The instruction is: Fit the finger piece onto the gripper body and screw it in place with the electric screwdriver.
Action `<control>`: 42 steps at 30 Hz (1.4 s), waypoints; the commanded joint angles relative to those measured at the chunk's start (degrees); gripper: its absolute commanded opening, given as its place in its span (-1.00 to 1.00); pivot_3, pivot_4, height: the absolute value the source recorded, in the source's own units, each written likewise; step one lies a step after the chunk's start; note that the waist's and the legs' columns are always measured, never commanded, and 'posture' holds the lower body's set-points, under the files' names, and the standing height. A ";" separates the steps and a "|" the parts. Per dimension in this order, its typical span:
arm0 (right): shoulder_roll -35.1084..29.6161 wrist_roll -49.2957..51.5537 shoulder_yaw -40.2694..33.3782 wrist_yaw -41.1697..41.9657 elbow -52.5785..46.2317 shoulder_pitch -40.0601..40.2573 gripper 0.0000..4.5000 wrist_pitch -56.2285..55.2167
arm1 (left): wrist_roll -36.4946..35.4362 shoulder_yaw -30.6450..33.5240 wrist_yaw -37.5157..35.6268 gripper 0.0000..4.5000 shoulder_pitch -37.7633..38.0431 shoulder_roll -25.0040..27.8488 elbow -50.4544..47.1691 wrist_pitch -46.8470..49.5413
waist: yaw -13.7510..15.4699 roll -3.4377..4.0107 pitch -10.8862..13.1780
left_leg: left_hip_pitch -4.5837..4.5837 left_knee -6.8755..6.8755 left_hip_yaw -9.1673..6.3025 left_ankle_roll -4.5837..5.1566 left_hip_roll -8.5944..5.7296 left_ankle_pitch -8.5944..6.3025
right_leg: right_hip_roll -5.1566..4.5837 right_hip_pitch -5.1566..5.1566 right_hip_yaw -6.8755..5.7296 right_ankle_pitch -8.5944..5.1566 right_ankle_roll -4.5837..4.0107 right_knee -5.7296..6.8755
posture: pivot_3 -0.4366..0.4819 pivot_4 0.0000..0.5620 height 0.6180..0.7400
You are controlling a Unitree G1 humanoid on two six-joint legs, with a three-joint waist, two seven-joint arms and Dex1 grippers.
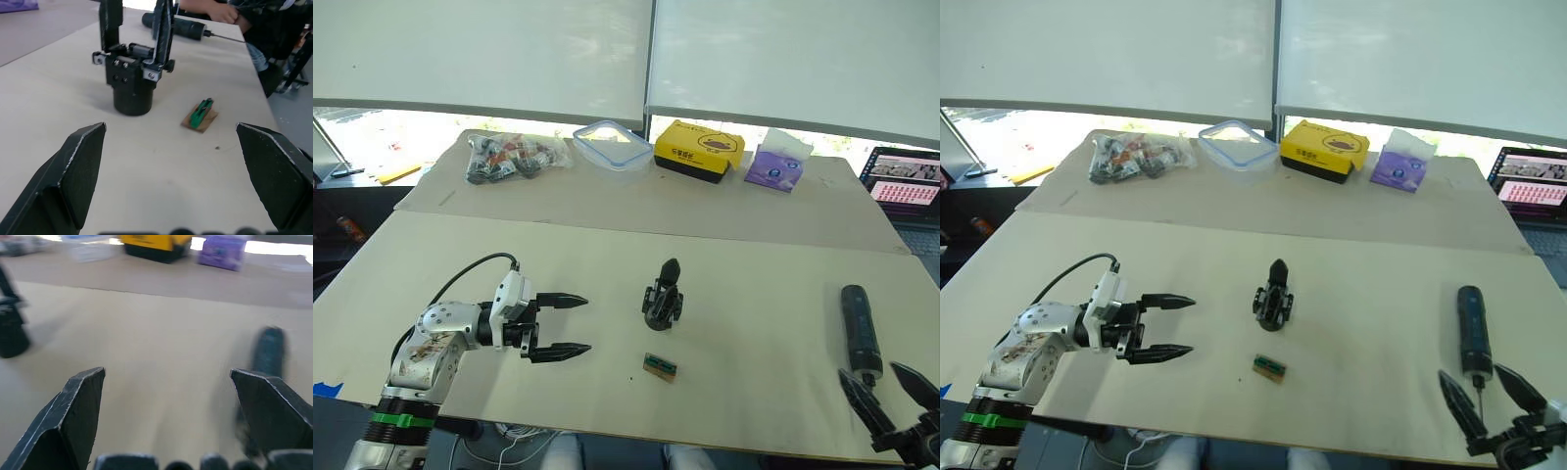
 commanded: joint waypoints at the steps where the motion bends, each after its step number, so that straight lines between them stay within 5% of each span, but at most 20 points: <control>1: 0.86 2.67 -2.91 -5.69 0.80 1.51 1.00 1.80 | -3.22 2.21 -0.83 0.99 0.82 0.55 -3.12 -0.34 | -0.20 0.04 0.01 | 0.00 -0.01 0.00 0.00 0.01 0.00 | 0.00 0.00 -0.01 0.00 -0.01 0.00 | -0.05 -0.47 1.00; 4: -2.74 6.77 -3.65 -10.49 -0.20 1.18 1.00 8.82 | -4.90 2.58 -2.15 0.99 1.29 0.85 -3.82 -0.64 | -0.63 0.12 0.07 | -0.01 -0.01 0.02 -0.01 0.02 -0.01 | -0.02 -0.05 0.02 0.00 -0.05 0.00 | -0.05 -0.47 1.00; 10: -22.56 21.21 -5.04 -20.67 0.76 -4.24 1.00 34.39 | -5.07 0.85 -6.42 0.99 1.97 0.34 -3.53 -3.57 | -1.22 0.21 0.17 | 0.01 0.06 0.13 0.00 -0.01 0.00 | -0.04 -0.05 0.14 0.02 -0.10 -0.06 | -0.05 -0.47 1.00; 13: -33.50 24.44 -3.67 -26.49 8.59 -13.97 1.00 46.69 | -5.09 -0.44 -7.58 0.99 2.97 -0.31 -4.08 -4.31 | -1.04 0.11 0.23 | 0.00 0.08 0.15 0.02 -0.05 0.01 | -0.03 0.00 0.17 0.02 -0.10 -0.08 | -0.05 -0.47 1.00; 18: -42.39 21.37 2.45 -29.42 19.52 -27.20 1.00 56.23 | -4.96 -0.99 -5.74 0.99 5.06 -0.91 -7.68 -4.14 | -0.52 0.07 0.28 | -0.09 0.04 0.08 0.57 -0.10 0.31 | 0.01 0.33 0.18 0.02 -0.06 -0.43 | -0.05 -0.47 1.00; 27: -46.90 10.64 16.01 -22.92 31.69 -38.30 1.00 57.16 | -5.96 -1.24 -0.56 0.99 5.50 -1.53 -13.21 -1.72 | 0.32 0.14 0.30 | -0.37 0.02 0.04 0.72 -0.13 0.27 | 0.07 0.32 0.18 -0.02 0.17 -0.41 | -0.05 -0.47 1.00; 35: -46.69 7.81 16.69 -18.82 32.12 -42.20 -0.11 59.87 | -6.69 -1.78 4.00 1.00 2.29 -1.71 -16.00 2.32 | 0.24 0.14 0.30 | -0.33 0.17 0.03 0.73 -0.13 0.28 | 0.09 0.38 0.19 0.04 0.23 -0.39 | -0.05 -0.47 1.00; 42: -46.38 14.96 11.47 -12.35 11.46 -38.25 -0.12 63.35 | -7.48 -2.01 6.83 1.00 0.75 -1.25 -17.51 4.96 | 0.03 0.62 0.46 | -0.34 0.10 0.02 0.73 -0.13 0.28 | 0.13 0.30 0.19 0.04 0.31 -0.26 | -0.05 -0.47 1.00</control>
